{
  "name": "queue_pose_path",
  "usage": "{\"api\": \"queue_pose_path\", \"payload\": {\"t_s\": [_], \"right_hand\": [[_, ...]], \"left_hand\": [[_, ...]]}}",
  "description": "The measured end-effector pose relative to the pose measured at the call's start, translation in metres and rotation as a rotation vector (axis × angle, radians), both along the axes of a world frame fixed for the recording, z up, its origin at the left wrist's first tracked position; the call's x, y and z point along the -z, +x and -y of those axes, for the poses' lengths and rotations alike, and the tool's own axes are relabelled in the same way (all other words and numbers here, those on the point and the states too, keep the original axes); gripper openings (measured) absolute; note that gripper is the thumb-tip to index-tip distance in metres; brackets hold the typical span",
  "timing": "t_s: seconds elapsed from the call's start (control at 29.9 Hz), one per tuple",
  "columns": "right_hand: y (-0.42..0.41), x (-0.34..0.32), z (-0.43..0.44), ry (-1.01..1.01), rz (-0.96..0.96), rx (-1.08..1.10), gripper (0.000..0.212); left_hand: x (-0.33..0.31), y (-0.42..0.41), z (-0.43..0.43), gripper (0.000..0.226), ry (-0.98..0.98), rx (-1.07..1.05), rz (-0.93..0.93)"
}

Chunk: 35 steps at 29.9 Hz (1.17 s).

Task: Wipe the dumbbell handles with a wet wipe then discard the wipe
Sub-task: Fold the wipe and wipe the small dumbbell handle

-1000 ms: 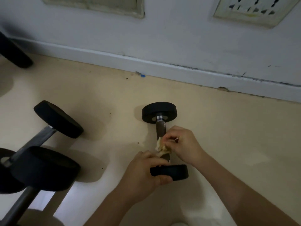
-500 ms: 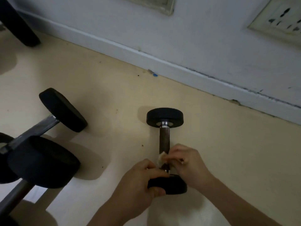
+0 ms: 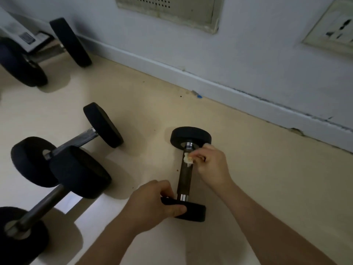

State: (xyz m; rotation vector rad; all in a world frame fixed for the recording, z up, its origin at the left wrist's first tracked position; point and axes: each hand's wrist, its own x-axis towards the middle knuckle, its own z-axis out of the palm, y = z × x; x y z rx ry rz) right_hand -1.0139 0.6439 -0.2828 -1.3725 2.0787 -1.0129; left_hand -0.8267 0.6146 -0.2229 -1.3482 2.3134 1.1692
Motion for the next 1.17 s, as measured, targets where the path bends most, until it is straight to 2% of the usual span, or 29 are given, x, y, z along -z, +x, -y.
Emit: {"api": "queue_pose_path", "payload": {"t_s": [0.07,0.17,0.23,0.33,0.47,0.57,0.64,0.77,0.84,0.94,1.07,1.17], "right_hand": [[0.019,-0.003,-0.006,0.009,0.074,-0.016,0.017],[0.044,-0.011,-0.024,0.048,0.146,-0.215,0.015],[0.034,-0.002,0.007,0.028,0.052,-0.095,0.014],[0.04,0.0,0.033,0.029,0.002,0.083,0.017],[0.071,-0.011,0.001,0.066,0.049,-0.218,0.015],[0.055,-0.004,0.039,0.04,0.002,-0.044,0.016],[0.064,-0.005,0.038,0.066,0.044,0.02,0.015],[0.081,-0.012,0.008,0.09,0.081,-0.238,0.014],[0.063,-0.003,0.039,0.068,-0.014,-0.113,0.013],[0.068,-0.003,0.048,0.056,0.002,0.033,0.014],[0.084,-0.012,0.01,0.053,0.111,-0.256,0.016],[0.063,0.0,0.052,0.033,0.046,-0.022,0.013]], "left_hand": [[0.0,0.008,0.007,0.019,0.058,-0.02,-0.005],[0.001,0.021,0.019,0.015,0.152,-0.004,-0.051],[0.004,0.03,0.02,0.024,0.165,-0.029,-0.093],[0.006,0.044,0.014,0.027,0.027,-0.03,-0.149],[0.007,0.058,0.009,0.019,-0.171,0.079,-0.162],[0.01,0.059,0.007,0.027,-0.229,0.061,-0.138],[0.009,0.061,0.006,0.031,-0.236,0.054,-0.138],[0.004,0.061,0.004,0.037,-0.185,0.083,-0.188],[0.006,0.06,0.003,0.038,-0.176,0.075,-0.207],[0.01,0.064,0.003,0.039,-0.154,0.038,-0.213],[0.01,0.066,0.004,0.04,-0.102,-0.034,-0.242],[0.01,0.068,0.003,0.042,-0.159,-0.052,-0.224]]}}
